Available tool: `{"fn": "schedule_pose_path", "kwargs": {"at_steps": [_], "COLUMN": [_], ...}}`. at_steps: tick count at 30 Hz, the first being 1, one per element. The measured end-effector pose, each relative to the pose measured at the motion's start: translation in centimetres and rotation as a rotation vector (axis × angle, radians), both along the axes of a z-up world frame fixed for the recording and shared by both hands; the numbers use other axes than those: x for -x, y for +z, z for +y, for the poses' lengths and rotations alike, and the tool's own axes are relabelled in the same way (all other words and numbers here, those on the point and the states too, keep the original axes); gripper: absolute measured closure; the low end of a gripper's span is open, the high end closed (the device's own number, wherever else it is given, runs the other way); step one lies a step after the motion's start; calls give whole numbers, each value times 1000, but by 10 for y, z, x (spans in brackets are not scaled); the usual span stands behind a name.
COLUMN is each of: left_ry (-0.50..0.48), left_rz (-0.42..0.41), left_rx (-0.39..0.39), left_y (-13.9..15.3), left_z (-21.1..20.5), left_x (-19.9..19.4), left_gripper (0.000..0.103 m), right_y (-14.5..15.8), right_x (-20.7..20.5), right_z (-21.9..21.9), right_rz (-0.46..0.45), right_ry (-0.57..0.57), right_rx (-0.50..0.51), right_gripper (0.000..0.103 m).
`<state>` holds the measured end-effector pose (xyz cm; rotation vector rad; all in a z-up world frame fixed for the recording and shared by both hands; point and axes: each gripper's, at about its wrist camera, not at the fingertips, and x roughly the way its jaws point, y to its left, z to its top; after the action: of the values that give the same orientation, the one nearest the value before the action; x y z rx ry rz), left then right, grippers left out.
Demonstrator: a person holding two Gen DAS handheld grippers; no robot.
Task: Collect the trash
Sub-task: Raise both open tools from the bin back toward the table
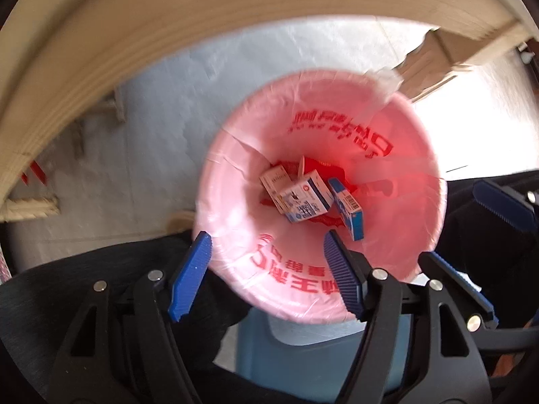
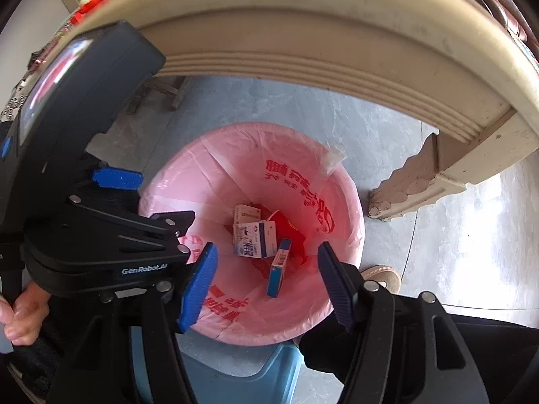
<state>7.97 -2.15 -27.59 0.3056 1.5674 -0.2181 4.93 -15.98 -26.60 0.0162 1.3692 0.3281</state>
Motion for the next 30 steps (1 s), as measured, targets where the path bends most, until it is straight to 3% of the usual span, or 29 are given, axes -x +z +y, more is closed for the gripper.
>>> {"fn": "schedule_pose_path", "kwargs": {"at_steps": [10,15,20,25,30], "left_ry": [-116,-212,-334,-441,-493], "left_rz": [-192,-289,-305,-305,-261], "left_rx": [30,39,80,95,137], "left_y": [136,218,292,329,336], "left_z": [14,12,1,-13,-16], "left_x": [-3,-25,-52,-72,-95], "left_gripper": [22,20,16,16,16], "right_y": [108,180,248,293,324], "right_x": [-8,-25,-44,-77,-112], "right_z": [-30,-34,-38,-49,-73], "right_rz": [-149,-288,-375,-382,-403], "right_ry": [15,156,299,349,329], "right_rx": [-101,-12,27,-29,-70], "right_gripper": [17,11,10,10,10]}}
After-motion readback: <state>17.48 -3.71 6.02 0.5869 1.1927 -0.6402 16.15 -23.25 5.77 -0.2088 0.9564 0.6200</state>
